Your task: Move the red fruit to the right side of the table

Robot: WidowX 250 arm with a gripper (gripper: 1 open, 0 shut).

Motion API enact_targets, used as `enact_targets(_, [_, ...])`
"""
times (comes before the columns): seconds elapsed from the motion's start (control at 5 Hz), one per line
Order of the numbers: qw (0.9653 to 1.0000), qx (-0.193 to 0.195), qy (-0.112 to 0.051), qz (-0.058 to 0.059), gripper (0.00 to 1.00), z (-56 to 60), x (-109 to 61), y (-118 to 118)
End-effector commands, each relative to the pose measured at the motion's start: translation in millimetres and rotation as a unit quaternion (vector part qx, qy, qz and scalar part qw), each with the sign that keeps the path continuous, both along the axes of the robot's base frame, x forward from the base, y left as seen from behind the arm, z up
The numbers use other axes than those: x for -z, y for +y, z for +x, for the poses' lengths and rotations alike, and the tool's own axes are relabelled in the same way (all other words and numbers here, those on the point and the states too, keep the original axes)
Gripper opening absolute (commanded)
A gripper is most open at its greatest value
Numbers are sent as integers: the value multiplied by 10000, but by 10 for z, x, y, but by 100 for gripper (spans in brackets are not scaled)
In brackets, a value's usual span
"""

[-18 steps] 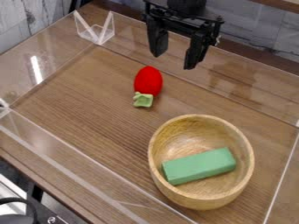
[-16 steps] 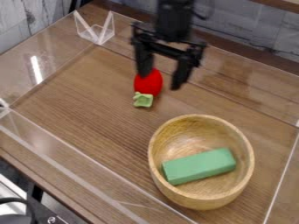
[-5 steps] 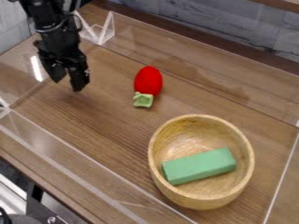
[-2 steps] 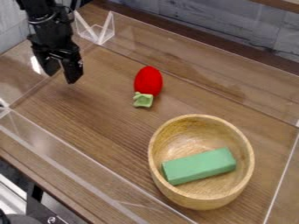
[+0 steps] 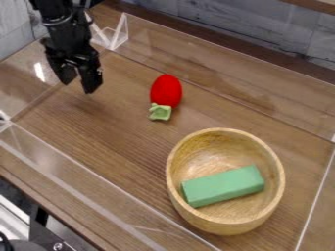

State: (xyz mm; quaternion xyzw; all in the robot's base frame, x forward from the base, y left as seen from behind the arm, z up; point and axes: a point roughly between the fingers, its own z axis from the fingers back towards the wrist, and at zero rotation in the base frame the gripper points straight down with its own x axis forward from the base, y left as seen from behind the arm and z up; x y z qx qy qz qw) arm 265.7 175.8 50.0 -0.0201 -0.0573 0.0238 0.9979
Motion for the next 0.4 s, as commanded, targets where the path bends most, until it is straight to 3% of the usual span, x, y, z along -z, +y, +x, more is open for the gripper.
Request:
enact_targets(0.0, [9997, -66, -208, 96, 100, 39, -54, -31])
enact_targets(0.2, [9997, 94, -215, 101, 100, 78, -134, 5])
